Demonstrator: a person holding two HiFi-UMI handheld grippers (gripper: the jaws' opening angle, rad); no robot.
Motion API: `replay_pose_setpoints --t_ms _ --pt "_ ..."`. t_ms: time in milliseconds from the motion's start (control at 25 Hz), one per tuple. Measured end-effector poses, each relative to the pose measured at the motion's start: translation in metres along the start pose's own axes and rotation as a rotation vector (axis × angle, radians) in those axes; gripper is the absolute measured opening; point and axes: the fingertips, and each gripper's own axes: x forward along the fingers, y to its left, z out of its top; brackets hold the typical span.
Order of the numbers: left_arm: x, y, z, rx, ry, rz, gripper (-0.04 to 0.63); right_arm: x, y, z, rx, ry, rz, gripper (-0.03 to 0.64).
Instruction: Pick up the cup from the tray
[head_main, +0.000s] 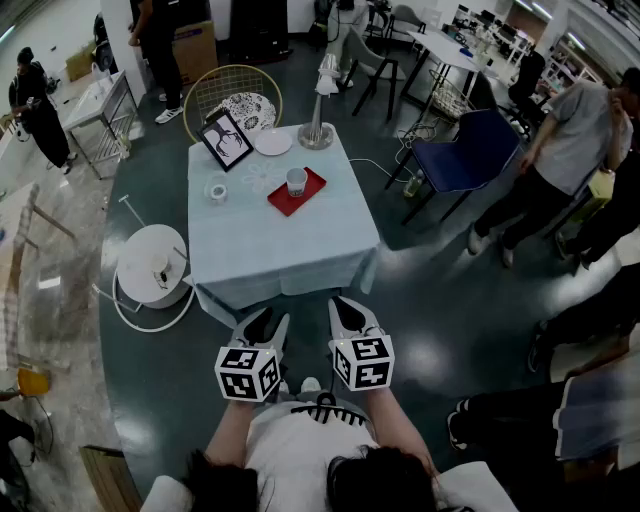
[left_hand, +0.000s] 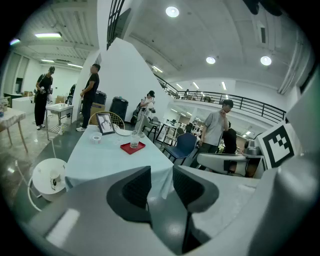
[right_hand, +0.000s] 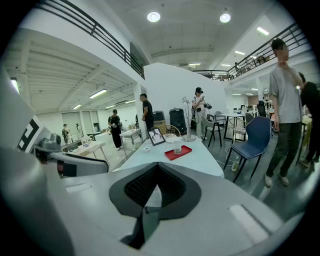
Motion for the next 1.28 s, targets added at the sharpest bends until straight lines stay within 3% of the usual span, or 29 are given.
replay_pose_setpoints --t_ms 720,760,840,920,1120,1280 --pt "0.004 -0.011 0.002 -0.008 -0.008 0.024 0.245 -0.002 -0.017 -0.006 0.009 0.023 -0.014 0.024" --pt "0.005 -0.012 0.002 -0.008 -0.007 0.025 0.245 -0.002 -0.019 -0.006 0.019 0.025 -0.001 0.051" --pt "0.008 -0.015 0.002 -0.008 -0.006 0.028 0.245 -0.003 -0.021 -0.006 0.040 0.025 0.044 0.171" --pt "0.010 -0.018 0.002 -0.010 -0.006 0.032 0.245 -0.004 -0.023 -0.002 0.051 0.012 0.081 0.230" --pt "0.019 -0.028 0.004 -0.018 -0.020 0.047 0.245 -0.008 -0.030 0.007 0.057 -0.026 0.153 0.262" --pt "0.026 -0.032 0.008 -0.022 -0.038 0.057 0.245 -0.008 -0.040 0.013 0.038 -0.036 0.157 0.299"
